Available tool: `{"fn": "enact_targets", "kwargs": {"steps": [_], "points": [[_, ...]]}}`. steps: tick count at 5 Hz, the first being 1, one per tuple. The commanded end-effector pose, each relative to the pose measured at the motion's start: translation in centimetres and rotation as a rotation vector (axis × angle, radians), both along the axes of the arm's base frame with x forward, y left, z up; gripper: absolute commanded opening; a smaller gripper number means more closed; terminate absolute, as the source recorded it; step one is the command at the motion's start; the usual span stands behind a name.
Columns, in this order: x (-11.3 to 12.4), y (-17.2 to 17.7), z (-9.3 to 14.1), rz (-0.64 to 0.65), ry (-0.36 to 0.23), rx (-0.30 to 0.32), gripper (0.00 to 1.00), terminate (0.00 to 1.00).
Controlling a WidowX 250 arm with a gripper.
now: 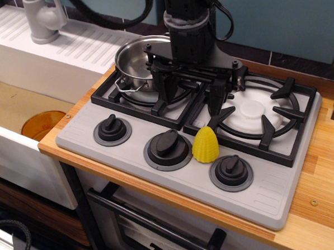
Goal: End effector reaching pot or pan
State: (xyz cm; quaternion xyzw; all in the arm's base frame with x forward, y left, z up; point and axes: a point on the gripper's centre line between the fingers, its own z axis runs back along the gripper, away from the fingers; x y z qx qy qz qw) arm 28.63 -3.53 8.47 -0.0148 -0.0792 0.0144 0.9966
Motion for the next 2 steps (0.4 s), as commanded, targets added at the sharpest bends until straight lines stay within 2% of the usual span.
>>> {"fn": "enact_targets", "kwargs": {"steps": [1,2], "points": [[0.0,0.0,0.0,0.0,0.0,0.0,1.0,0.0],[1.0,-0.3,1.1,0.016,0.018,0.005,1.0,0.0]]}}
